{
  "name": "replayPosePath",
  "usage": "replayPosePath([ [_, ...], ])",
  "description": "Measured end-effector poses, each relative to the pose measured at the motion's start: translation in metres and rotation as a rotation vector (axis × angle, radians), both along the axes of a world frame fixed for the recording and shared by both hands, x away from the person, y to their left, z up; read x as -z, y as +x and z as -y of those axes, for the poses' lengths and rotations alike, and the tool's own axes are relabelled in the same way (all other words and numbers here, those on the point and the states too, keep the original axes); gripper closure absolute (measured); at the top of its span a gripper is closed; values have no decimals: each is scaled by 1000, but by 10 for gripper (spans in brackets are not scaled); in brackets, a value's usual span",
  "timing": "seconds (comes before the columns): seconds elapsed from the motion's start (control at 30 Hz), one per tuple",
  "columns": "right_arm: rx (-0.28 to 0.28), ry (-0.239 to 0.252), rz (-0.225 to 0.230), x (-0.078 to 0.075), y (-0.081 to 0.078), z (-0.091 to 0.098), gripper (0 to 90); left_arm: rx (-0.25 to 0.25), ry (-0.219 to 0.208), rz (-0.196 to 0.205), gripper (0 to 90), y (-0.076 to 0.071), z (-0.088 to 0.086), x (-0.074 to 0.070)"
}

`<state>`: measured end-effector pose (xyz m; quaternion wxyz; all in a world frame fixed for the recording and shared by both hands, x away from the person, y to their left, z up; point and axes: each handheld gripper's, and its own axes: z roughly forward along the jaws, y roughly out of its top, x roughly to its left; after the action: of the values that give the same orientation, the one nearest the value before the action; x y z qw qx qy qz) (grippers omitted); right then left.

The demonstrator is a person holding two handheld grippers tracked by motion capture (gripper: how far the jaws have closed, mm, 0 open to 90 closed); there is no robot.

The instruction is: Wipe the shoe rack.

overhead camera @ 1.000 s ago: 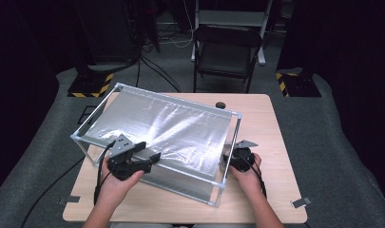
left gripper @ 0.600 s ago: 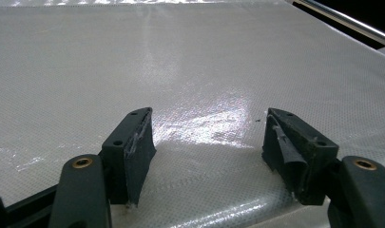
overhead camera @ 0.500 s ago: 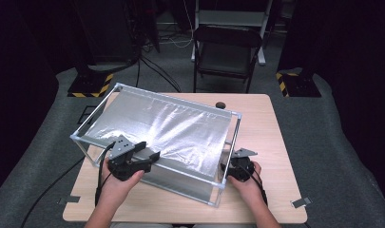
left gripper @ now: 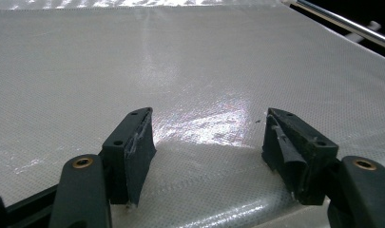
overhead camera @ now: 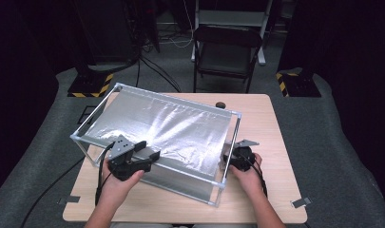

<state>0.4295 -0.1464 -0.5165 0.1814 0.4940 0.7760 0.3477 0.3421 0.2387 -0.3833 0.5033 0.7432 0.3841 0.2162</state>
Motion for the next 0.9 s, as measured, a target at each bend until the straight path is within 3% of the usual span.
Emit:
replayPosePath([
  [0.17,-106,-31,12,1,-57,-16,464,-4,16,-1,340,0,0,0],
  [0.23,-131,-24,-1,1,-73,-19,459,-4,13,-1,340,-1,-1,0],
  [0.3,-135,-9,4,1,-78,-19,459,-9,11,3,340,-1,0,1],
  [0.43,-148,-25,-1,0,-69,-18,457,-8,20,-5,340,-1,0,0],
  [0.47,-148,-34,16,1,-63,-17,457,-7,21,-5,340,-1,0,0],
  [0.6,-98,-18,44,4,-38,-10,470,-3,2,2,339,-2,-2,0],
  [0.73,-68,-25,53,4,-18,-6,478,33,3,-9,337,-3,-6,-2],
  [0.9,-26,-22,62,5,0,-2,488,125,-4,-45,318,-6,-8,-7],
])
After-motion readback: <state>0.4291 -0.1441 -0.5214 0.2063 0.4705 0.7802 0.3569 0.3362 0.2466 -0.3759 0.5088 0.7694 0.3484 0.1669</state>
